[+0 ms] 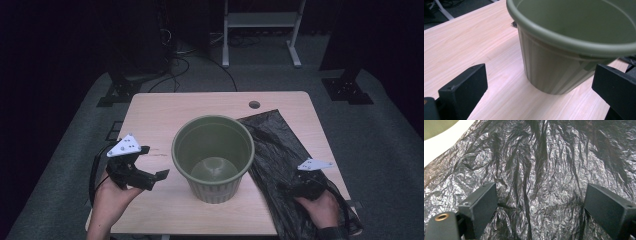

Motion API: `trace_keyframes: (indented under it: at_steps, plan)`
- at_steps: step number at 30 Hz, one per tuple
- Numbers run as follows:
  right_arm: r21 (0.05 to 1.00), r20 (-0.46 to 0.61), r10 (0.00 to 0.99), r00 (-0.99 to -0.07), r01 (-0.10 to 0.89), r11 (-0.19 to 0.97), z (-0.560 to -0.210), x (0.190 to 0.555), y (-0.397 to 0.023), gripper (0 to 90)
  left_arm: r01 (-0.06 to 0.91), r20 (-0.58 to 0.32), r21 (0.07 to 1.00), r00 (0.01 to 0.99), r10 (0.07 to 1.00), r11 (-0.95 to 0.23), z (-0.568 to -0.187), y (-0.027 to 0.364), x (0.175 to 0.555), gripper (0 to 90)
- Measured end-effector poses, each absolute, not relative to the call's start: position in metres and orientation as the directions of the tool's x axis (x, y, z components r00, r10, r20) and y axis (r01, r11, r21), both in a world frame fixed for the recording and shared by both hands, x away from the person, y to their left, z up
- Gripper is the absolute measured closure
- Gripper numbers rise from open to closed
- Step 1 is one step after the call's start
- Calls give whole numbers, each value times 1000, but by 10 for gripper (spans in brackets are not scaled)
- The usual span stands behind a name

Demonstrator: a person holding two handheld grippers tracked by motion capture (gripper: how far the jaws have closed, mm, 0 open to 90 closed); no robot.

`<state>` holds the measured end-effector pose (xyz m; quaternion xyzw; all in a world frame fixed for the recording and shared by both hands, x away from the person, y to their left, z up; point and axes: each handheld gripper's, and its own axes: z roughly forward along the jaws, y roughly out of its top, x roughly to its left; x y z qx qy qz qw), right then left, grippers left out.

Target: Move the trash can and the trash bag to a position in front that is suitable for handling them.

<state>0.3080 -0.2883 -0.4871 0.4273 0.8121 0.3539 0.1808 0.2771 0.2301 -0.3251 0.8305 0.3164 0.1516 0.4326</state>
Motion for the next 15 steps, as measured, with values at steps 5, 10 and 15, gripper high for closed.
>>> trace_keyframes:
  at_steps: [5,10,15]
  plan:
    - [729,9,822,-569,566,384,-487,308,-288,105,389,-23,817,760,650,-426,-340,230,273,0]
    - [729,9,822,-569,566,384,-487,308,-288,105,366,-5,818,776,631,-444,-356,227,272,0]
    - [729,9,822,-569,566,384,-487,308,-288,105,354,10,825,770,638,-440,-374,226,274,0]
